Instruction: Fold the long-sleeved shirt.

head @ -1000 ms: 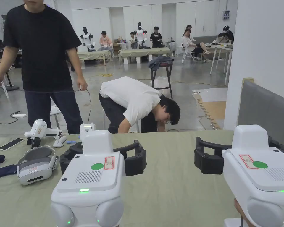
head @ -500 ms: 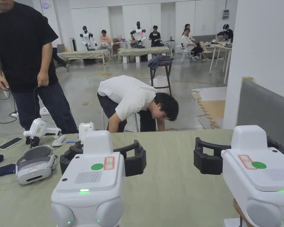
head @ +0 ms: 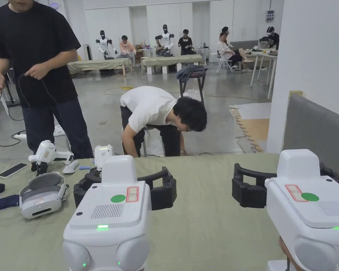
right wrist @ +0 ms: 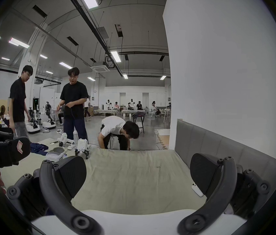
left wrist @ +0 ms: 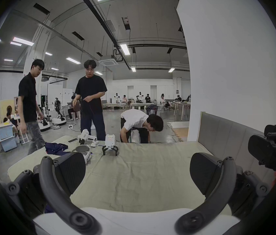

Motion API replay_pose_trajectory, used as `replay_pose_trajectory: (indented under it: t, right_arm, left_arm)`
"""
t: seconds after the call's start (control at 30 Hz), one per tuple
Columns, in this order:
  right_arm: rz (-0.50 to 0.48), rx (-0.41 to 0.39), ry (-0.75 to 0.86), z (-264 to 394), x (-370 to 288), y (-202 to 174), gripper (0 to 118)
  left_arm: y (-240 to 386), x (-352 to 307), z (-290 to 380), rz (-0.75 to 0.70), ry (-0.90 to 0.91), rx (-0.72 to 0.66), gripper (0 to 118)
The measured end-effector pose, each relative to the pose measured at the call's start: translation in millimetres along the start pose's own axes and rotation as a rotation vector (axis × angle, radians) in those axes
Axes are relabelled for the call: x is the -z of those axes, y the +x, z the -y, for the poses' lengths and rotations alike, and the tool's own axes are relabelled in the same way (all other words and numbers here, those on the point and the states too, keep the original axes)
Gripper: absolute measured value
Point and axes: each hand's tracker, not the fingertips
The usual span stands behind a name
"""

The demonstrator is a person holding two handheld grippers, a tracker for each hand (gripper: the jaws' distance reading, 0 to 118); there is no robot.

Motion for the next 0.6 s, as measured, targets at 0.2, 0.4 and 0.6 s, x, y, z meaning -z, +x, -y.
replay_pose_trajectory:
  t: [0.2, 0.4, 0.6]
  right_arm:
    - [-0.031, 0.011, -0.005, 2.6, 0.5, 3.1, 75]
    - [-0.095, -0.018, -0.014, 9.4, 4.3, -13.9, 0]
    - [-0.101, -0.037, -0.009, 9.3, 8.5, -32.2, 0]
  left_arm:
    - [0.3, 0.1, 1.8, 0.066, 0.011, -0.018, 25]
    - [8.1, -2.2, 5.4, 0.093, 0.002, 0.006, 2]
    - [-1.7, -7.3, 5.1, 0.047, 0.003, 0.019, 2]
